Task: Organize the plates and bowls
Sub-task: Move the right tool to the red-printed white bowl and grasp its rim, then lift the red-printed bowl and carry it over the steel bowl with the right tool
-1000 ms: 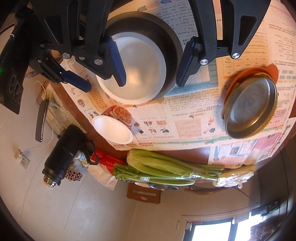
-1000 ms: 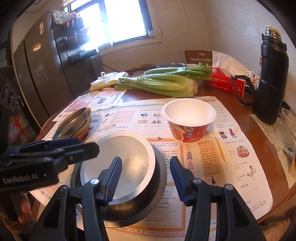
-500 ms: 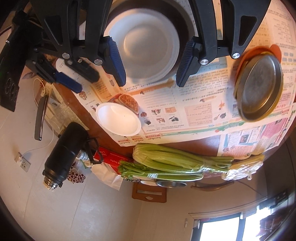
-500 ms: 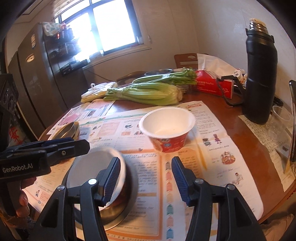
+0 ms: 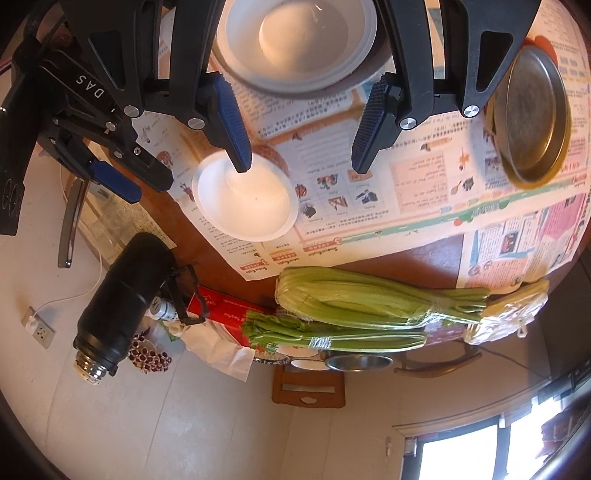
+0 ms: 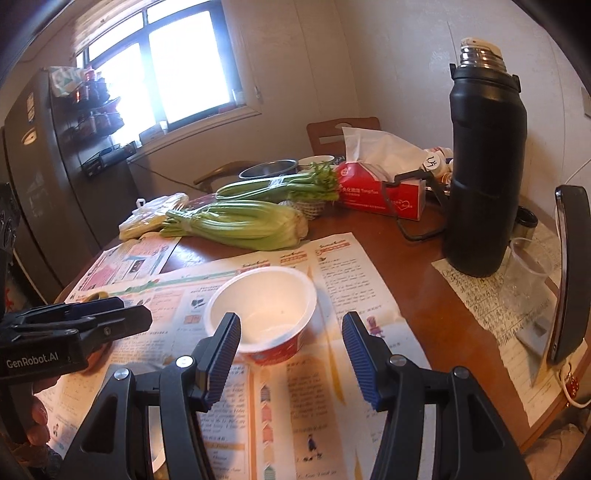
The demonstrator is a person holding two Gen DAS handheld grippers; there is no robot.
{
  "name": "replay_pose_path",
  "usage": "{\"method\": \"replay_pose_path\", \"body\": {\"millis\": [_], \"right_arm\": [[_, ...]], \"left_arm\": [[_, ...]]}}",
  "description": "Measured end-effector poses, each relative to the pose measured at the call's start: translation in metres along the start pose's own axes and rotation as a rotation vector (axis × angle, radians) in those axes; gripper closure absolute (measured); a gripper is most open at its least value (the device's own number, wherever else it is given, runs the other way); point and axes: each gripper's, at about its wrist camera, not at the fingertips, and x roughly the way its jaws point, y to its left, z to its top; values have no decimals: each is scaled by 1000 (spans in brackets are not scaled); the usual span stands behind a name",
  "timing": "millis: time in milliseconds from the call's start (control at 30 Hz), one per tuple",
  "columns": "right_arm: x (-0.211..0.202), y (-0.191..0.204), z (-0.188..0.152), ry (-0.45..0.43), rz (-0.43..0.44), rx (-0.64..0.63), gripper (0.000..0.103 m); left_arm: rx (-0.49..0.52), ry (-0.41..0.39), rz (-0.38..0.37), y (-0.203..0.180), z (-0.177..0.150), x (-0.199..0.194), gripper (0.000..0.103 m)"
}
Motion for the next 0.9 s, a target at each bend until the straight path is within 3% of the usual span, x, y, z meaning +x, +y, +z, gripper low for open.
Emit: {"method": "replay_pose_path", "body": {"millis": [200, 367, 900], "right_arm": [[11, -5, 9, 10, -16, -6, 46], [22, -6, 18, 24, 13, -9, 39], [50, -16, 25, 79, 26, 25, 30]], "left_arm": [[10, 36, 0, -6, 16, 18, 45], [22, 59, 1, -12, 25, 31, 45], [11, 113, -6, -5, 35, 61, 45]]}}
